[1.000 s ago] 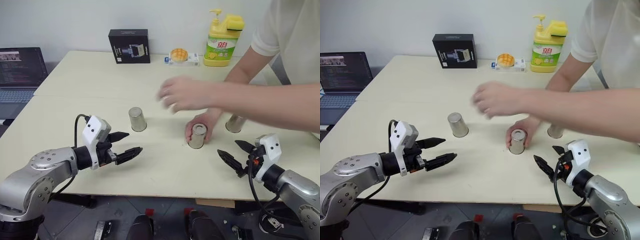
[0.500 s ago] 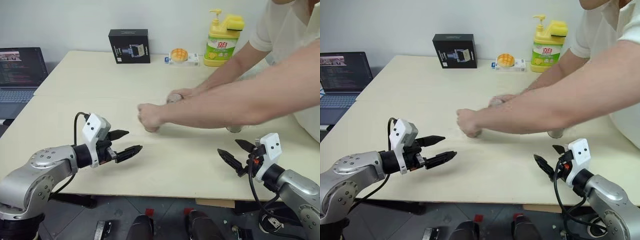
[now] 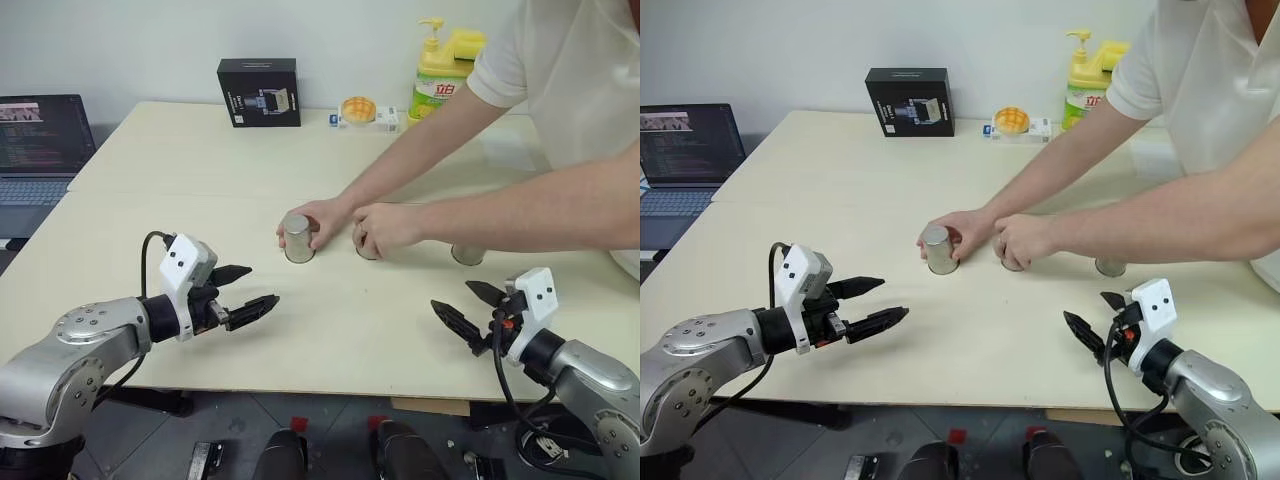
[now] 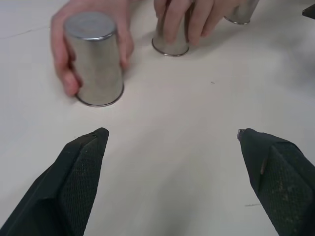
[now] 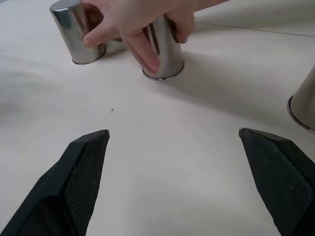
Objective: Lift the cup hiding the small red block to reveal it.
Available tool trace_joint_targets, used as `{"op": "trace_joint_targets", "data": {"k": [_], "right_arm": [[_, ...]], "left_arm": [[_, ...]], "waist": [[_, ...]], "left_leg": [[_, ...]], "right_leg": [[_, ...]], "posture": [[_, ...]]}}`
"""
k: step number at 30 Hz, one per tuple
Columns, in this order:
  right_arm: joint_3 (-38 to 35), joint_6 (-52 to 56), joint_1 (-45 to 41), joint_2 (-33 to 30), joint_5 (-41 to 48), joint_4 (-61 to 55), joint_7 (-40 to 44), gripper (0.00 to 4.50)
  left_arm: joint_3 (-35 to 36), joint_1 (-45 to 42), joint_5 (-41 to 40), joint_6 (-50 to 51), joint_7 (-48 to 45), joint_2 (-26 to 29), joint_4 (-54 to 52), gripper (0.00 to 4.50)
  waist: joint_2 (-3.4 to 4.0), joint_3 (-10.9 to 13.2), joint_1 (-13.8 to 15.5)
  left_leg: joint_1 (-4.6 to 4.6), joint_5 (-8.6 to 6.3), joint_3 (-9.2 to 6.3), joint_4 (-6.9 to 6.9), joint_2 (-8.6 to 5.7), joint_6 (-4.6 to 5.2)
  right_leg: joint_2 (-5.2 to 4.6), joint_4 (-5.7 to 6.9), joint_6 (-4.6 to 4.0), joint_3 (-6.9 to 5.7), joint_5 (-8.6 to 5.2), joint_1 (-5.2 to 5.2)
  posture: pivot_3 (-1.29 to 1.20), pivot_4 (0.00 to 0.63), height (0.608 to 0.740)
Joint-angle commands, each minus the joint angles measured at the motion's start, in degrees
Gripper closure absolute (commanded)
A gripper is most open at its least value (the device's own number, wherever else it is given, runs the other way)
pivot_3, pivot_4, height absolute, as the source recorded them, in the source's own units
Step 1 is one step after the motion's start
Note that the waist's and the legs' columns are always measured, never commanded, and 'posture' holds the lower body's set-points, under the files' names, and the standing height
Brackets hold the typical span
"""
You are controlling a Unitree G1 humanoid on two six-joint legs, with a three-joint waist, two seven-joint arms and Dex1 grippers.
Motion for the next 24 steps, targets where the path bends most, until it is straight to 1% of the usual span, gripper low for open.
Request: {"op": "trace_joint_targets", "data": {"k": [1,6,10,13,16,18,21,24], "right_arm": [[0.31,-1.4,-0.3,-1.64,1.21,-0.84,3.48,0.02],[2.14,-2.37,-2.21,-2.79,1.74,-0.87,6.73,0.02],[4.54,-5.45,-3.2,-4.76,0.28,-0.56,11.01,0.02],[6.21,-8.1,-3.79,-5.61,-0.79,0.36,13.59,0.02],[7.54,-11.18,-4.35,-6.48,-3.03,1.25,15.69,0.02],[7.11,-11.7,-4.8,-6.0,-2.82,2.12,15.63,0.02],[6.28,-12.62,-4.48,-5.45,-2.5,2.25,15.82,0.02],[6.03,-13.95,-3.12,-5.76,-3.41,2.07,16.2,0.02]], "left_arm": [[4.22,2.96,1.54,-2.16,2.5,-1.25,-1.61,0.0],[5.48,6.56,2.02,-2.63,6.16,-4.23,-4.6,0.0],[6.09,7.61,4.08,-4.46,10.5,-7.7,-5.92,0.0],[5.09,7.59,6.73,-6.39,14.46,-10.71,-6.41,0.0],[1.77,6.65,9.69,-8.59,18.37,-14.68,-6.21,0.0],[-0.77,5.51,11.71,-10.28,19.88,-17.08,-5.25,0.0],[-5.38,2.04,16.7,-15.31,21.39,-20.16,-0.19,0.0],[-8.28,-0.86,19.66,-19.72,21.1,-22.28,4.87,0.0]], "waist": [[0.0,0.0,-0.01],[0.0,0.0,-0.08],[-0.01,-0.01,0.03],[-0.04,-0.02,0.2],[-0.03,-0.02,0.47],[-0.07,-0.04,0.67],[-0.09,-0.06,0.91],[-0.09,-0.07,1.02]], "left_leg": [[0.0,0.0,0.01,0.0,0.0,0.0],[0.01,0.0,-0.01,0.0,0.02,0.0],[0.04,0.0,-0.01,0.05,0.01,0.0],[0.07,0.0,-0.01,0.05,-0.01,0.0],[0.08,0.0,0.0,0.05,-0.02,0.0],[0.07,0.0,-0.01,0.06,-0.03,0.0],[0.1,0.0,-0.01,0.08,-0.04,0.0],[0.13,0.01,-0.03,0.08,-0.05,0.0]], "right_leg": [[0.0,0.0,0.0,0.0,0.0,0.0],[0.0,-0.01,0.0,-0.01,0.0,0.01],[-0.01,0.01,0.04,-0.01,0.03,0.06],[-0.01,0.0,0.05,0.0,0.03,0.1],[-0.01,-0.02,0.05,0.0,0.03,0.1],[-0.02,-0.02,0.06,-0.01,0.04,0.12],[-0.02,-0.01,0.06,-0.01,0.06,0.17],[0.0,0.0,0.05,-0.02,0.06,0.19]], "posture": [[0.0,0.15,0.74],[0.0,0.15,0.74],[0.0,0.15,0.74],[0.0,0.15,0.74],[0.0,0.15,0.74],[0.0,0.15,0.74],[0.0,0.15,0.74],[0.0,0.15,0.74]]}}
